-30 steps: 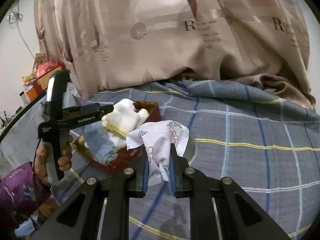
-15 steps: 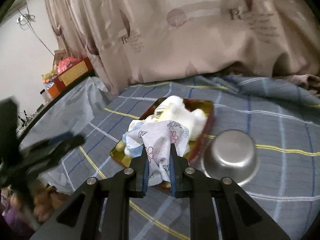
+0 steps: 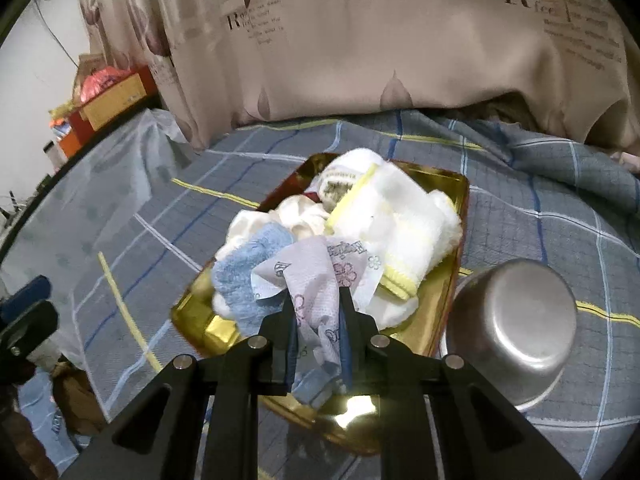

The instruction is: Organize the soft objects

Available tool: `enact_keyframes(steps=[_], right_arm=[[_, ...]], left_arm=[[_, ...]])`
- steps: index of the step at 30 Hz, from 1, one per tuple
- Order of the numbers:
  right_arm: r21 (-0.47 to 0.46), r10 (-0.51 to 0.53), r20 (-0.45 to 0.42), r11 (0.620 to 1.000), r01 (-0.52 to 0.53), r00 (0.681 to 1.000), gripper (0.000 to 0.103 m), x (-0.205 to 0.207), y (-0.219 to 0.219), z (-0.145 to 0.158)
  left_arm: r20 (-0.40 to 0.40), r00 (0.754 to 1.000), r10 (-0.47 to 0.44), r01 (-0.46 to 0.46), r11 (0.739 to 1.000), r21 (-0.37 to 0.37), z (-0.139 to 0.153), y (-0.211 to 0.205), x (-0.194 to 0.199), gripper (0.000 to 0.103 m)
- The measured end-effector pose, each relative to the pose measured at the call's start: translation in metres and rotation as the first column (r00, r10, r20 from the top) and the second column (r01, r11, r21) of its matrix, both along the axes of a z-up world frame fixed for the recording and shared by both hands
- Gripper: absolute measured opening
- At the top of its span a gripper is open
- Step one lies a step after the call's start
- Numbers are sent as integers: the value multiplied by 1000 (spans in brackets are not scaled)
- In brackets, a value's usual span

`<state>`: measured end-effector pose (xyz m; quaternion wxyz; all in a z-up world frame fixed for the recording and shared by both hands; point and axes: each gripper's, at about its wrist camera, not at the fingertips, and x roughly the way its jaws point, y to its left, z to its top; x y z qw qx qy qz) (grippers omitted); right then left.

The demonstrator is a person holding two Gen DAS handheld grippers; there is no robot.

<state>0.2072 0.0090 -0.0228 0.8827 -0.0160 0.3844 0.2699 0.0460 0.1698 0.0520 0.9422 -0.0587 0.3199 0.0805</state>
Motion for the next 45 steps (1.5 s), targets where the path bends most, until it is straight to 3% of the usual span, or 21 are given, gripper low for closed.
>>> enact_keyframes(steps=[3,9,12,13,14,17,23,27,31,38,45], right_arm=[[-23,-9,-8,1000,9,1000,16,7,8,-10],[-107,-1,58,994,7,998,17,8,22,-7],[-103,5,109,995,6,994,28,-5,18,0],[-103,0,130,995,13,991,42,-10,15,3],[-98,4,148,995,11,989,47,-14,13,6],[-101,17,222,995,5,975,50,-28,9,19],[3,17,303,1000,-19,953,60,-57,-12,50],[63,-30,355,998,9,934,72,-82,-28,69],[103,-83,389,994,46,917,75,-108,-45,80],[160,-195,415,977,140,889,89,-148,-73,89],[175,-263,386,962,210,884,94,-168,-87,89]], left_arm=[[-11,1000,-1,1,1000,11,-7,3,2,58],[-28,1000,-13,13,1000,5,-17,9,6,58],[-41,999,-19,19,1000,-6,-22,11,11,58],[-42,999,-21,21,1000,-9,-23,12,13,58],[-43,999,-22,22,1000,-10,-24,12,14,58],[-52,998,-18,17,1000,-16,-26,13,17,58],[-51,999,1,0,1000,30,-23,1,20,58],[-31,999,16,-14,998,54,-16,-10,20,58],[-15,1000,24,-24,998,58,-7,-20,19,58],[23,998,55,-56,998,37,12,-34,6,58],[34,997,71,-72,997,38,26,-47,-15,58]])
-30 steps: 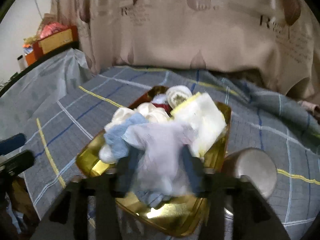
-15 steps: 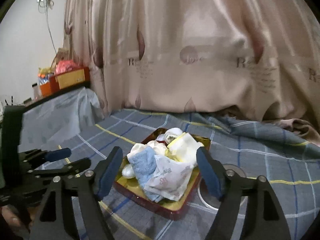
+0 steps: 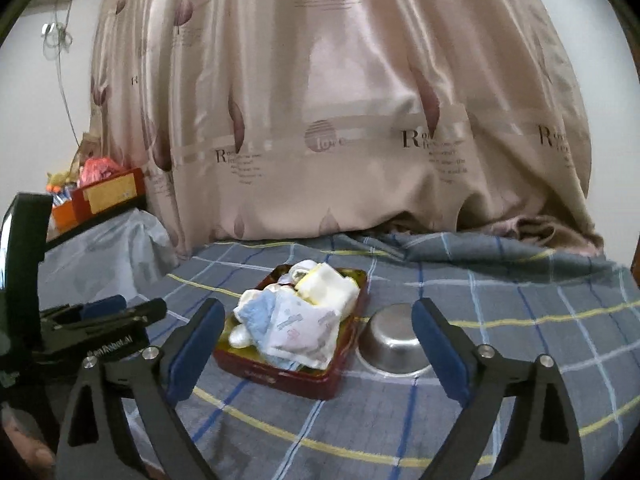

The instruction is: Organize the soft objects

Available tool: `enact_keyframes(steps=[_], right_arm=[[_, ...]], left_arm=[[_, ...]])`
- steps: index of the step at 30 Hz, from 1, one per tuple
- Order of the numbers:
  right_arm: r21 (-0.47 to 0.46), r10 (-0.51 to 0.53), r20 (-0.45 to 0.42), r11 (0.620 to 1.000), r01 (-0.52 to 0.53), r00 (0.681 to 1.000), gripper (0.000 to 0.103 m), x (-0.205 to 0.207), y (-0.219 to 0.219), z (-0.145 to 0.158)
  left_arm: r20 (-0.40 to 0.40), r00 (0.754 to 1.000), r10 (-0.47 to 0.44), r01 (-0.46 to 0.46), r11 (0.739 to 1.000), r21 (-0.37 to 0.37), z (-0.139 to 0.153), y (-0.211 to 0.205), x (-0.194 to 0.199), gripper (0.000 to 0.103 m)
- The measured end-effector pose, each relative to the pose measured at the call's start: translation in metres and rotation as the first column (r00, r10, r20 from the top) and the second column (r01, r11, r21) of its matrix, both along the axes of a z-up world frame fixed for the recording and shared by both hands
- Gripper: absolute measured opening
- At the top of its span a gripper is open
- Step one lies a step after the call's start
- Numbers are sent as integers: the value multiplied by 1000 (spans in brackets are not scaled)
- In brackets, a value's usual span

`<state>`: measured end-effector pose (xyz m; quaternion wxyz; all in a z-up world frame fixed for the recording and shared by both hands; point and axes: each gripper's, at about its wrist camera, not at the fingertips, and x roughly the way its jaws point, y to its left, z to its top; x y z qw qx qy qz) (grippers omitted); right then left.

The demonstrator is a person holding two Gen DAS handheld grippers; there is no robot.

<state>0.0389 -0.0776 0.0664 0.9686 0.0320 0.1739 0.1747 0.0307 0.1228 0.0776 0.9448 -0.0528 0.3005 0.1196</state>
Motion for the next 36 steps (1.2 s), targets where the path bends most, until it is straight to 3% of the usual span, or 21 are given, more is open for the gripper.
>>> enact_keyframes(steps=[10,22,36], right_arm=[[-48,-50,-25,998,49,998,98,-22,2,-4],[-92,-54,-50,994,49,997,98,-29,18,-20],[-89,-46,-43,995,42,998,99,-37,9,-19]], left_arm=[[5,1000,-10,10,999,30,-10,-12,-34,58],[-51,997,-50,50,999,0,-39,-2,-30,58],[-21,997,-68,68,997,22,-31,-16,-38,58]])
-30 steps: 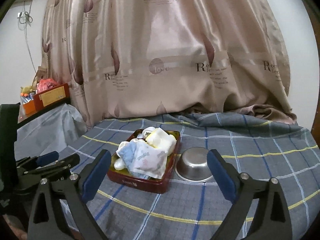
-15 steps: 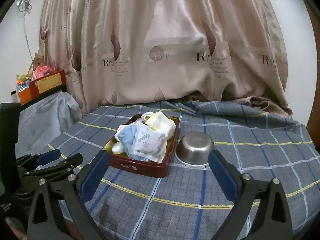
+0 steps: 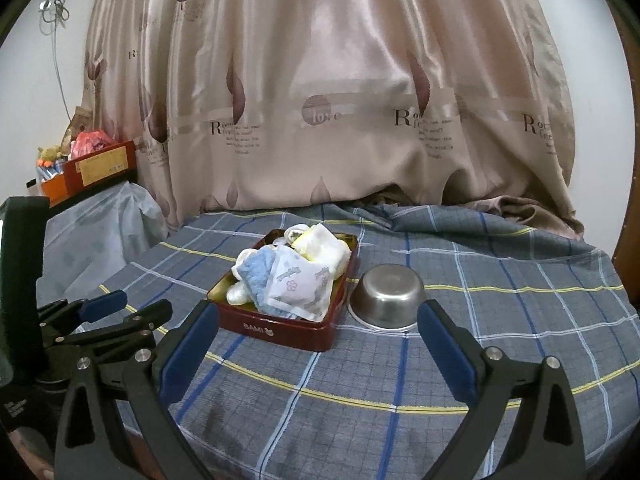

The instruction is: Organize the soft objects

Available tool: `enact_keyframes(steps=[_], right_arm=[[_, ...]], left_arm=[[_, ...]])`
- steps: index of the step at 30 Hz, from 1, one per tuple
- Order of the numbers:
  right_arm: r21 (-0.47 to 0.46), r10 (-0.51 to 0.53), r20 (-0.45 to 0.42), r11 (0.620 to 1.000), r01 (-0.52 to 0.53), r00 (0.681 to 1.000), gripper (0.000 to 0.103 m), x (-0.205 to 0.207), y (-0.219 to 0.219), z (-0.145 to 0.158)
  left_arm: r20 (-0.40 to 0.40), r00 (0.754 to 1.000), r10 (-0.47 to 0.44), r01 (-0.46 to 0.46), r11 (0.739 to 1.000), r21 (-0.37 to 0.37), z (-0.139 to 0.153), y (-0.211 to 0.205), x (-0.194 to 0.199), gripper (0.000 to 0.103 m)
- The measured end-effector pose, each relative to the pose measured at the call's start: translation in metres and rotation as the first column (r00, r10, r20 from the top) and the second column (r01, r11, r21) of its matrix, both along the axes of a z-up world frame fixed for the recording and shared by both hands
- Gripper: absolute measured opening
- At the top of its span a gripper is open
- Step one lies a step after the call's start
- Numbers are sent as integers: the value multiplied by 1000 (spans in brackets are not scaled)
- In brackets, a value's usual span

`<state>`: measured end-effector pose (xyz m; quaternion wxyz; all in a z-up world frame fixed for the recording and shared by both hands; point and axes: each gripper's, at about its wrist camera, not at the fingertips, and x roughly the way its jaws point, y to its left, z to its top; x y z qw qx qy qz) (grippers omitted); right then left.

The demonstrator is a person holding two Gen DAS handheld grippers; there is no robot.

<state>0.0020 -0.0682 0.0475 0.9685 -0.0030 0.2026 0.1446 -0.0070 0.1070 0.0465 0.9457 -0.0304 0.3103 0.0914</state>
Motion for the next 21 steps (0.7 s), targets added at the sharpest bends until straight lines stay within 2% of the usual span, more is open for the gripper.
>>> enact_keyframes(steps=[4,11,14,17,21], right_arm=[[9,1,7,1000,-1,1000,99,-3,-5,2],[6,-1,-1,1000,1,1000,99,-4,-7,0],[4,4,-1,1000,-4,1000,99,-4,-6,0],[-4,9,-1,1000,-9,1000,99,-5,-4,-3],[-8,10,-10,1000,-10,1000,99,-4,-3,-5]], left_arm=[[4,1000,-6,6,1000,10,3,-6,-1,58],[-13,1000,-7,7,999,-48,2,0,-1,76],[-1,1000,-6,6,998,-61,2,3,-3,77],[-22,1000,-17,15,997,-77,0,5,0,78],[-61,998,-14,10,998,-59,-7,3,6,80]])
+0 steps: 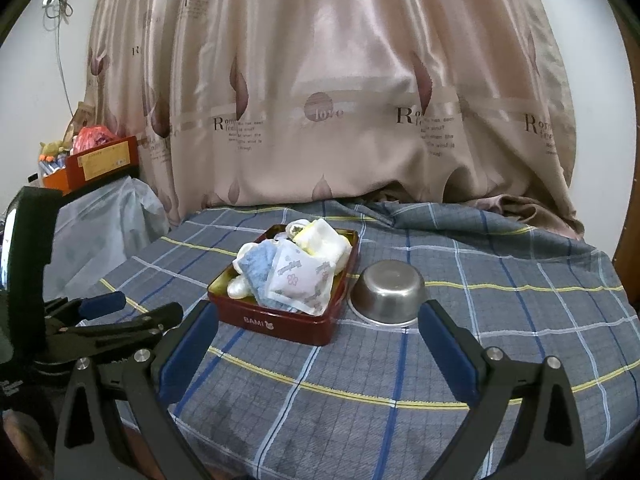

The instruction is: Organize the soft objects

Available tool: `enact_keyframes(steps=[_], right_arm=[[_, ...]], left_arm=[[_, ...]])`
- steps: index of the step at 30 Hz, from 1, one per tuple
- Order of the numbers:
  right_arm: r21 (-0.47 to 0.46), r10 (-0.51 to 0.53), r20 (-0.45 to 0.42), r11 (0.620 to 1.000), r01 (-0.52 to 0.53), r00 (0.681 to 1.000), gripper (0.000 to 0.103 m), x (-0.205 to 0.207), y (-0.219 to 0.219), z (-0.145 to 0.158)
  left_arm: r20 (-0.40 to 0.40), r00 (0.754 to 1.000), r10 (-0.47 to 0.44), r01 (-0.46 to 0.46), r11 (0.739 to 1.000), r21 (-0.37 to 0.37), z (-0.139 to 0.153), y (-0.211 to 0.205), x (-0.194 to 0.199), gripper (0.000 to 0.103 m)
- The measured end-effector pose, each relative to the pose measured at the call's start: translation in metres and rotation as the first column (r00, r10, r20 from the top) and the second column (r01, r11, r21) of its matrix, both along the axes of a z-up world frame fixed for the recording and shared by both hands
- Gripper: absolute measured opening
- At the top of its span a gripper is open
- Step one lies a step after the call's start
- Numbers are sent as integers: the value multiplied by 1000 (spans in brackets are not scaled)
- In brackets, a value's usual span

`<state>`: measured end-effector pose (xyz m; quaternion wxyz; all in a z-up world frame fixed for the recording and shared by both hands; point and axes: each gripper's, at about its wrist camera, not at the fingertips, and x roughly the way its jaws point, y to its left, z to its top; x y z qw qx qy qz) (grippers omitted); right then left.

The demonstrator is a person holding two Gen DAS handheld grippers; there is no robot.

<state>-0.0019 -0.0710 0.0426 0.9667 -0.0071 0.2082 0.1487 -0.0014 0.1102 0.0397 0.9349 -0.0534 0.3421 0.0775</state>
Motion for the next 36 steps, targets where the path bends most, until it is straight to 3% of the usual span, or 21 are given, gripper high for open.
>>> enact_keyframes(steps=[7,13,36], right_arm=[[6,-2,-17,1000,2,1000,99,2,-2,-2],[4,0,-18,1000,0,1000,99,2,-1,-3],[15,0,-47,1000,1,999,99,7,0,-14]], left_arm=[[-19,1000,-1,1,1000,0,-7,0,2,80],[-33,999,13,-11,999,42,-11,-5,3,80],[-106,994,-10,14,999,38,-30,-8,13,82]])
